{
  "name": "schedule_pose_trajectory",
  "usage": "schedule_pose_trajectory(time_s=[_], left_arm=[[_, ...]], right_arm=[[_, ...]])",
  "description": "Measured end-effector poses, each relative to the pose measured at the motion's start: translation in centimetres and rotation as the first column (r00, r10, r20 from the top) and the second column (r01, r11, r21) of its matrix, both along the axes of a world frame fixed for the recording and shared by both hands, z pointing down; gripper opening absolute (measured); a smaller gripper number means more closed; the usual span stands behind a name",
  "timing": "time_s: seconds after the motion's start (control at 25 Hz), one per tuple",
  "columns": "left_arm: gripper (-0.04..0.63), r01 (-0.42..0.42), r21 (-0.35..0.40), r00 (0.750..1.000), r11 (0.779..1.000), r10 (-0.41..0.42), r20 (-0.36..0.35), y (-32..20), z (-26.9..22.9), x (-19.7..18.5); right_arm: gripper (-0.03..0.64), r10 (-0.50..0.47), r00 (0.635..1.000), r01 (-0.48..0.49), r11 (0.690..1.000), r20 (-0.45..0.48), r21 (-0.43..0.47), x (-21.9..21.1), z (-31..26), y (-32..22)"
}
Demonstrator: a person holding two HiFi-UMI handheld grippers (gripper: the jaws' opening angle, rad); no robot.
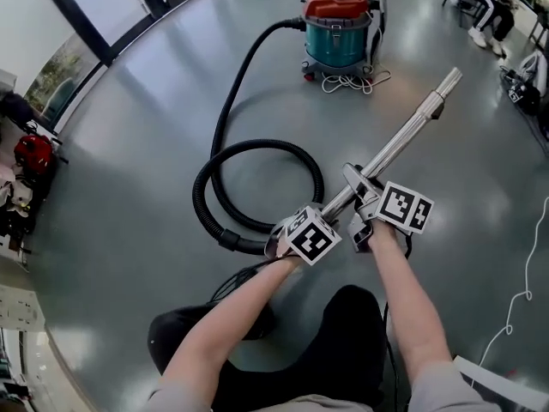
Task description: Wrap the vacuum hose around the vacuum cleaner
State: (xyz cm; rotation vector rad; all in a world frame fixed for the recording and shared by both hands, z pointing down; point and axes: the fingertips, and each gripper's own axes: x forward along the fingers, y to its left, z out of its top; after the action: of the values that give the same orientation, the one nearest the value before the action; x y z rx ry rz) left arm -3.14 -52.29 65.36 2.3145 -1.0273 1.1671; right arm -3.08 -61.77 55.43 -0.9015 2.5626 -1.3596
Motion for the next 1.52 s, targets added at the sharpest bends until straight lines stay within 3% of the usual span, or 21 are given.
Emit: schedule_pose_trajectory(time_s=[0.12, 0.24, 0.4, 0.52, 0.64, 0.72, 0.8, 0.92, 1.24, 1.44, 1.52], left_arm=[[0.159, -0.095, -0.005, 0.995, 0.996, 0.095, 0.040, -0.4, 0.9, -1.1], [0.204, -0.185, -0.064, 0.978, 0.981, 0.190, 0.080, 0.3, 1.5, -2.5], [0.230, -0.323, -0.114, 0.925, 0.939, 0.339, 0.170, 0.4, 0.3, -5.8], [0.229, -0.382, -0.116, 0.896, 0.917, 0.398, 0.197, -0.6, -1.3, -8.9], [0.072, -0.407, -0.015, 0.884, 0.913, 0.398, 0.244, -3.6, -4.2, -11.6], [0.046, -0.427, 0.080, 0.885, 0.901, 0.397, 0.244, -6.3, -7.0, -12.0], [0.046, -0.475, 0.161, 0.867, 0.865, 0.427, 0.257, -8.9, -9.5, -11.6], [0.048, -0.567, 0.245, 0.812, 0.786, 0.483, 0.328, -12.3, -12.3, -10.5], [0.048, -0.681, 0.350, 0.732, 0.643, 0.578, 0.361, -17.5, -15.5, -9.4], [0.048, -0.708, 0.444, 0.706, 0.550, 0.577, 0.411, -20.7, -19.1, -11.2], [0.048, -0.706, 0.475, 0.707, 0.526, 0.569, 0.421, -21.7, -20.8, -12.5]], right_arm=[[0.167, 0.023, 1.000, -0.023, 1.000, 0.004, -0.019, -1.2, 0.4, -1.2], [0.163, 0.037, 0.999, -0.037, 0.999, -0.025, -0.001, -1.6, 0.6, -2.5], [0.160, 0.031, 0.996, -0.029, 0.999, -0.083, 0.015, -1.2, 0.6, -5.1], [0.159, 0.006, 0.986, -0.003, 1.000, -0.165, 0.018, -1.2, 1.7, -6.6], [0.159, -0.001, 0.969, 0.010, 0.999, -0.249, 0.034, -1.8, 2.5, -7.7], [0.160, -0.016, 0.944, 0.033, 0.998, -0.329, 0.045, -2.5, 3.0, -8.1], [0.160, -0.042, 0.902, 0.070, 0.996, -0.429, 0.050, -3.3, 3.8, -8.2], [0.161, -0.083, 0.819, 0.136, 0.989, -0.568, 0.053, -4.4, 4.8, -7.8], [0.164, -0.148, 0.651, 0.222, 0.975, -0.745, 0.001, -5.6, 4.7, -8.4], [0.164, -0.159, 0.556, 0.262, 0.965, -0.816, -0.010, -7.6, 2.4, -11.6], [0.164, -0.178, 0.519, 0.290, 0.957, -0.836, -0.023, -9.0, 1.6, -12.4]])
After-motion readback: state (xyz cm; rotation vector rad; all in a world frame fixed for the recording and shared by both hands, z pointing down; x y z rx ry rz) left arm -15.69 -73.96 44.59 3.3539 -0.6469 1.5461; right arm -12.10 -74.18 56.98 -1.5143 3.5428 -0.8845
